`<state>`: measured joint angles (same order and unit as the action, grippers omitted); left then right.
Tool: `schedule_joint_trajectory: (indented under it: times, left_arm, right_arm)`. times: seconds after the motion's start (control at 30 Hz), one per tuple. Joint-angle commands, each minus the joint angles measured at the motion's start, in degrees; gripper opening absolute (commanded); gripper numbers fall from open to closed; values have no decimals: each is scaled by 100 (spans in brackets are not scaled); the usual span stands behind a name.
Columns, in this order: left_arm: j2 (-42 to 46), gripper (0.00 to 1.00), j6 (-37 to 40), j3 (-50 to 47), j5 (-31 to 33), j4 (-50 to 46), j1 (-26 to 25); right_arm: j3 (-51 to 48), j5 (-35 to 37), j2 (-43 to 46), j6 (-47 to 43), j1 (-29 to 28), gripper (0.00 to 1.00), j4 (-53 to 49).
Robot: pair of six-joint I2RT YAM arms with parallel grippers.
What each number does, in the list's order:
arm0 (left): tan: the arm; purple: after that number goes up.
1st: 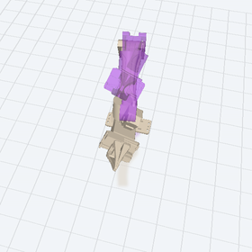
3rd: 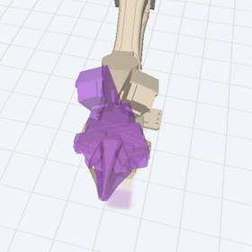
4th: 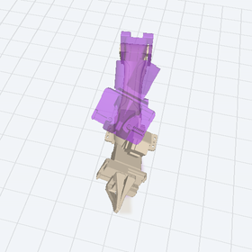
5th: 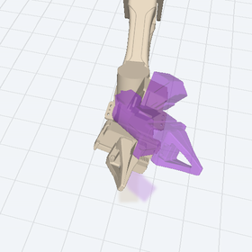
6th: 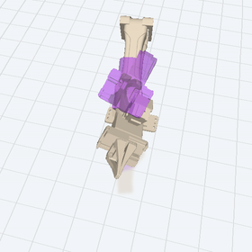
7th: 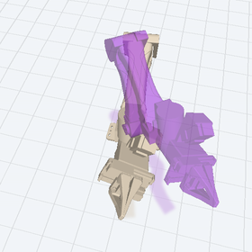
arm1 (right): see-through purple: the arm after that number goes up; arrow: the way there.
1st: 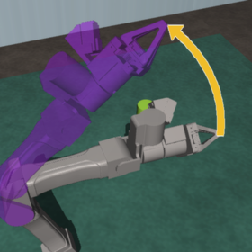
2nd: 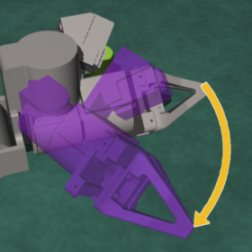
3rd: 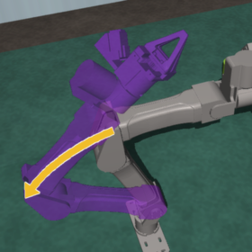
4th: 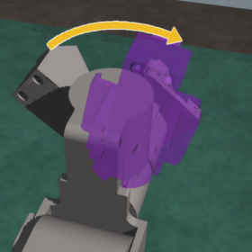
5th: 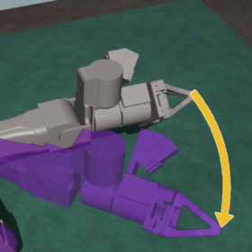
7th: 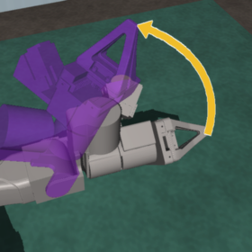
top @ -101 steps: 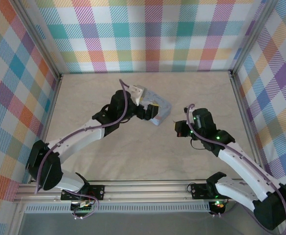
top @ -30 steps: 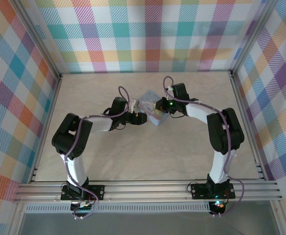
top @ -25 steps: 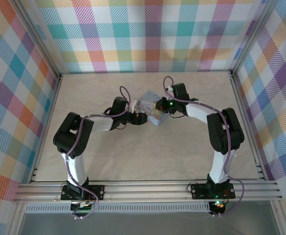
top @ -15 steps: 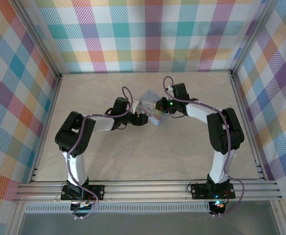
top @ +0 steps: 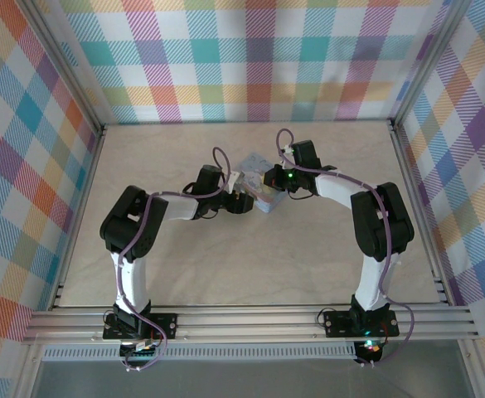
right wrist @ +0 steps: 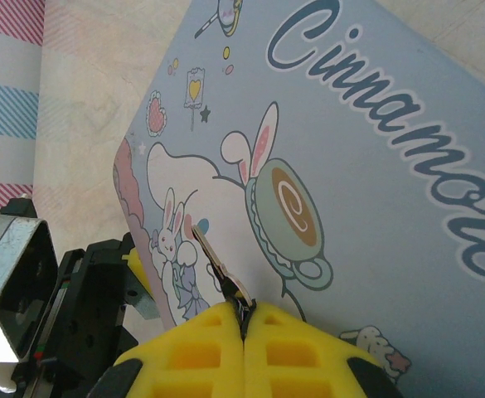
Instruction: Unlock a padlock with a key
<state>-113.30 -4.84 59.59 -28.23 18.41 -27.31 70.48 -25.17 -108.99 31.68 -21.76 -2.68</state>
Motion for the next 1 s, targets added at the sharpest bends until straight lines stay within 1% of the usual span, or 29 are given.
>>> schedule_joint_trajectory:
  times: [0.0, 0.07, 0.27, 0.43, 0.67, 0.97]
  left_arm:
    - [-116, 63, 107, 170, -20, 127, -64]
    - [-162, 63, 98, 206, -33, 122, -89]
    - [-193, 56, 2, 168, -73, 179, -210]
    - [-192, 53, -125, 28, 30, 349, -300]
    - [-227, 49, -457, -31, 280, 604, -297]
    - [-286, 39, -759, -40, 248, 766, -301]
  right_arm:
    - [10, 32, -215, -156, 8, 0, -503]
    - [10, 39, -211, -146, 8, 0, -498]
    - [27, 45, -213, -147, 5, 0, -509]
    - [36, 41, -193, -147, 9, 0, -515]
    - [36, 39, -158, -145, 13, 0, -523]
    - [36, 38, -106, -145, 5, 0, -527]
